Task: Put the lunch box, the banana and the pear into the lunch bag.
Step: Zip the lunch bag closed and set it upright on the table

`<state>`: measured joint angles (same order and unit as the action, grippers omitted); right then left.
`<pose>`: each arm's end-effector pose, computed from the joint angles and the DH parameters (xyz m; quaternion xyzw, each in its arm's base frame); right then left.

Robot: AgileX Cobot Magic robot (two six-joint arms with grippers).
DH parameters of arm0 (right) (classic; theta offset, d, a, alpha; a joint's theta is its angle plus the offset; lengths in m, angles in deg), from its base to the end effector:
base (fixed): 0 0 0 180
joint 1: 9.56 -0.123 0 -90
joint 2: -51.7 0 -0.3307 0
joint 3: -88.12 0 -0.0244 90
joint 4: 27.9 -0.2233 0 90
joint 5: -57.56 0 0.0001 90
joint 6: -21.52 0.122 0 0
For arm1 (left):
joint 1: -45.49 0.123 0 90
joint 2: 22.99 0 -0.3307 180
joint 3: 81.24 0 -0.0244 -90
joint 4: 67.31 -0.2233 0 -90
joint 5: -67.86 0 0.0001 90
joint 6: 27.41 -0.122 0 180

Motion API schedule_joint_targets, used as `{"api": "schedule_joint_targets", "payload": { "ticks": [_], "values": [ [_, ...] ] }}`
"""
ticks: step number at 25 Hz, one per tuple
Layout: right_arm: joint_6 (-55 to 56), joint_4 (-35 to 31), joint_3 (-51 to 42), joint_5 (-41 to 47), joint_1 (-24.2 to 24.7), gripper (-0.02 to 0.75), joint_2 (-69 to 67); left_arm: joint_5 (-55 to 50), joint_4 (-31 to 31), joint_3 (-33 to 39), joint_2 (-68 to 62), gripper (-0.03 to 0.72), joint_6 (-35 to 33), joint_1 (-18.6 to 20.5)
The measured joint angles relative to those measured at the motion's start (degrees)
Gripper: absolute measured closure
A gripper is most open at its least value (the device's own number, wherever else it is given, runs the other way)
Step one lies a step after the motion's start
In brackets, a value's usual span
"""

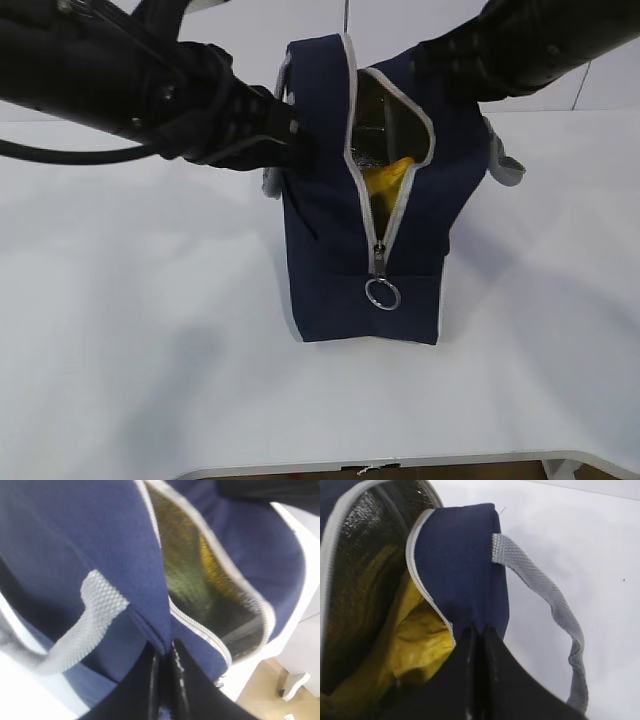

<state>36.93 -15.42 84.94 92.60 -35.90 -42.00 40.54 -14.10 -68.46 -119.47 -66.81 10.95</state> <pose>0.3086 0.1359 0.3705 -0.1421 0.8984 0.0572 0.4116 0.2607 -0.2340 0.3335 0.2650 0.8403 -0.3238 0.3448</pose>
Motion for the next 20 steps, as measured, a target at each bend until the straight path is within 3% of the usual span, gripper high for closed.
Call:
{"api": "schedule_joint_targets", "payload": {
  "ticks": [7,20],
  "values": [
    [0.13,2.45,-3.7,-4.72,0.79,0.72,0.39,1.21,1.97,-0.49,-3.25,0.703,-1.48,-4.65],
    [6.06,5.48,-5.52,-5.5,1.47,0.72,0.39,2.71,2.18,-0.52,-3.75,0.703,-1.62,-4.89]
  ]
}}
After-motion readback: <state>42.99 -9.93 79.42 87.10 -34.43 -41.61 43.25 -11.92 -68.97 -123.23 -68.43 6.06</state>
